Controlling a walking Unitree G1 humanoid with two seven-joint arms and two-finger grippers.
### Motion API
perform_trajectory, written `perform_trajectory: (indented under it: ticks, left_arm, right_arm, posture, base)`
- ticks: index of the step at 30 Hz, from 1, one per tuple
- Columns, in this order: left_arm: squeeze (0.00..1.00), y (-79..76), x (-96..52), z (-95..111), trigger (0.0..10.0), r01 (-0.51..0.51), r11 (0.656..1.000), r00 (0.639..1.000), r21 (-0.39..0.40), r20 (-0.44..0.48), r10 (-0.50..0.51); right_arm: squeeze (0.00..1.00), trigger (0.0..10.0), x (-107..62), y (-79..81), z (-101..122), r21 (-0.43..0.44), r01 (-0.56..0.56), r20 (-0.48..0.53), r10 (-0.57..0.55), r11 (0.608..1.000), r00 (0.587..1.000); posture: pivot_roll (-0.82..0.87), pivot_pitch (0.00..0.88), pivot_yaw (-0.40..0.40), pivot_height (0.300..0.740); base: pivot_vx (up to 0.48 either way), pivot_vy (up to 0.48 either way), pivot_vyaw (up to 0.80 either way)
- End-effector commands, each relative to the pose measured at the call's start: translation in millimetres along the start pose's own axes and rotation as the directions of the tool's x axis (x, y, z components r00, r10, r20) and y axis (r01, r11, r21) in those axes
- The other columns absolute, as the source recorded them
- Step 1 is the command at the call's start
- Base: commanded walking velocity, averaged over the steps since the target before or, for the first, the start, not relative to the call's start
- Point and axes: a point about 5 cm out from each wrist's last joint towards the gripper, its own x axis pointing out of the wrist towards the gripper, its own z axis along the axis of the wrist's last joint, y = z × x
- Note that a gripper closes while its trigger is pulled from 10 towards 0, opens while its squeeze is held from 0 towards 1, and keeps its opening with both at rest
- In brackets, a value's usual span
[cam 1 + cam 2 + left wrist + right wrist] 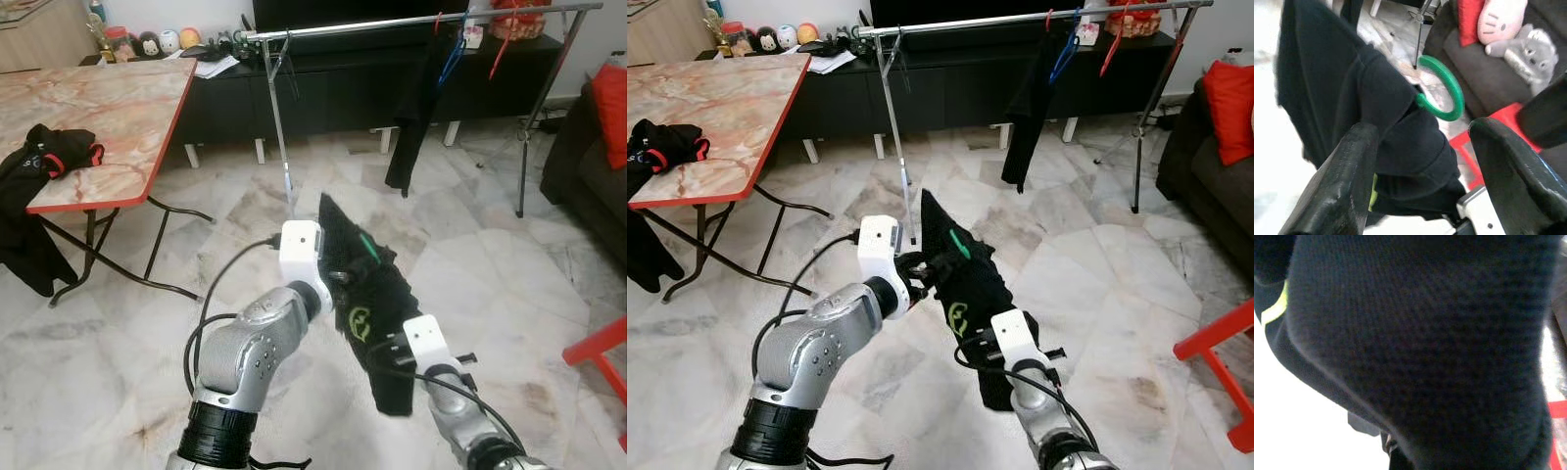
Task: Hang hanger
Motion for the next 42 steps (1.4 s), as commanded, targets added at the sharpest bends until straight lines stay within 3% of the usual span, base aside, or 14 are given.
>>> perform_trajectory:
  ticks: [1,5,12,21,29,38,41,42]
  left_arm:
    - [0.0,-11.4,3.7,-0.8,10.0,0.04,0.99,0.999,-0.135,0.021,-0.037]
    - [0.0,-20.8,5.7,5.6,10.0,0.106,0.97,0.993,-0.218,0.076,-0.091]
    - [0.0,-30.4,8.4,2.6,10.0,0.137,0.973,0.99,-0.188,0.06,-0.128]
    - [0.0,-31.2,9.2,-4.3,10.0,0.132,0.969,0.991,-0.211,0.037,-0.127]
    - [0.0,-26.0,10.7,-11.1,10.0,0.099,0.972,0.995,-0.213,0.007,-0.1]
    - [0.0,-24.5,11.6,-12.5,10.0,0.1,0.971,0.995,-0.217,0.016,-0.099]
    - [0.0,-16.8,4.8,-12.3,10.0,0.098,0.981,0.995,-0.167,0.004,-0.099]
    - [0.0,-4.9,-2.2,-10.6,10.0,0.083,0.988,0.996,-0.13,-0.003,-0.084]
  right_arm:
    - [0.0,0.0,1.9,0.1,6.9,-0.009,0.007,0.025,-0.006,1.0,1.0]
    - [0.0,0.0,1.2,1.2,4.6,-0.018,-0.003,0.016,0.003,1.0,1.0]
    - [0.0,0.0,0.0,6.8,2.6,-0.041,-0.055,0.011,0.056,0.998,0.998]
    - [0.0,0.0,-0.1,9.0,4.9,-0.058,-0.07,0.025,0.071,0.996,0.997]
    - [0.0,0.0,0.4,8.4,8.2,-0.053,-0.07,0.046,0.072,0.996,0.996]
    - [0.0,0.0,-1.6,18.2,15.2,-0.053,-0.151,0.101,0.156,0.987,0.983]
    - [0.0,0.0,-1.9,18.5,14.9,-0.057,-0.156,0.102,0.161,0.986,0.982]
    - [0.0,0.0,-1.8,17.3,14.3,-0.06,-0.156,0.101,0.162,0.986,0.982]
  posture:
    - [0.03,0.0,0.03,0.74]
    - [0.03,0.0,0.026,0.74]
    - [0.02,0.0,0.022,0.74]
    - [0.02,0.0,0.018,0.74]
    - [0.02,0.0,0.018,0.74]
    - [0.02,0.0,0.013,0.74]
    - [0.02,0.0,0.012,0.74]
    - [0.02,0.0,0.012,0.74]
  base:
    - [0.0,0.0,0.0]
    - [0.0,0.0,0.0]
    - [0.0,0.0,0.0]
    - [0.0,0.0,0.0]
    - [0.0,0.0,0.0]
    - [0.0,0.0,0.0]
    - [0.0,0.0,0.0]
    - [0.0,0.0,0.0]
